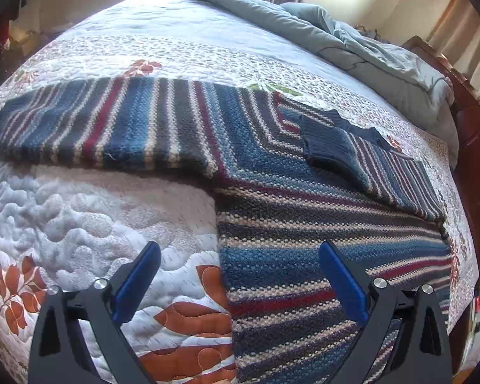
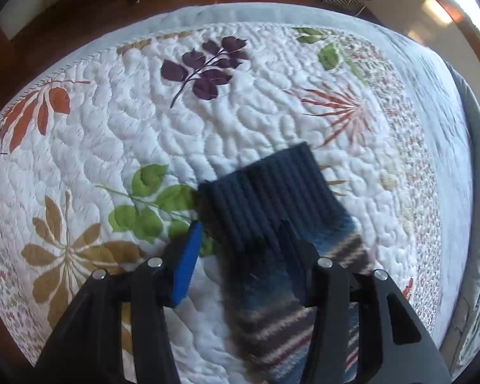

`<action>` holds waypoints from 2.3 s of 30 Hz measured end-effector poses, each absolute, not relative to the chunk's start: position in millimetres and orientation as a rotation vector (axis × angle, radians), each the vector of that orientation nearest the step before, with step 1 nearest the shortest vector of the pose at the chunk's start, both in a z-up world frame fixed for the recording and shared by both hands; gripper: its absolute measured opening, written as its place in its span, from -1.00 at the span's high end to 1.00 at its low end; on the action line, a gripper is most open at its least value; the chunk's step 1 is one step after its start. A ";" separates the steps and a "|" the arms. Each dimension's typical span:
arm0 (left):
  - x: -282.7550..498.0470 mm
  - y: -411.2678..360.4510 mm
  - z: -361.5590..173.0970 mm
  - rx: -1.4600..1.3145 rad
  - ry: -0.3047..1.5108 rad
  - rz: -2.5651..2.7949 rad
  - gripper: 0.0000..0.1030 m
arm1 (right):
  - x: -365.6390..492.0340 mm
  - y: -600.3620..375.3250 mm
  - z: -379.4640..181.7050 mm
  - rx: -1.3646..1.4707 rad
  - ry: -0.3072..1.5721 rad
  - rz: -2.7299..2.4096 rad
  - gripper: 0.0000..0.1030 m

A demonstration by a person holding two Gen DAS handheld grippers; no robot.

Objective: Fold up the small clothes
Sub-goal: 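Grasp the other sleeve's ribbed cuff with the right tool, then carry the cuff with the right tool across the sweater body, folding the sleeve over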

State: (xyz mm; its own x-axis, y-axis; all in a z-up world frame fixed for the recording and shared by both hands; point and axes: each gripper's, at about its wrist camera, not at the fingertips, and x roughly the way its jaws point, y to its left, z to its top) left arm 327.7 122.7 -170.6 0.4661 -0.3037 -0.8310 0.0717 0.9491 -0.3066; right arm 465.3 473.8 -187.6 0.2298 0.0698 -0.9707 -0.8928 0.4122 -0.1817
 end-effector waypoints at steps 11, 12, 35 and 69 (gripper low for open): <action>329.3 129.4 -168.4 -0.277 1.067 -0.243 -0.93 | 485.4 477.0 -194.9 -0.896 1.105 0.701 0.06; 329.6 129.0 -168.9 -0.277 1.068 -0.246 -0.93 | 486.1 476.7 -195.7 -0.888 1.116 0.703 0.35; 331.3 141.9 -165.5 -0.441 0.978 -0.306 -0.93 | 531.8 263.5 -0.2 -0.485 0.974 0.541 0.86; 397.6 140.9 -124.5 -0.587 0.892 -0.413 -0.93 | 458.1 -303.5 -148.6 0.477 1.114 0.276 0.73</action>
State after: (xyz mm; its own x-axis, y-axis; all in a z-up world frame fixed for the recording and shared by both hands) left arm 397.6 140.9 -124.5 0.5676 -0.5632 -0.6005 0.0941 0.7690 -0.6322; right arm 458.1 -303.5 -148.6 0.4220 0.4437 -0.7906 0.0230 0.8666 0.4986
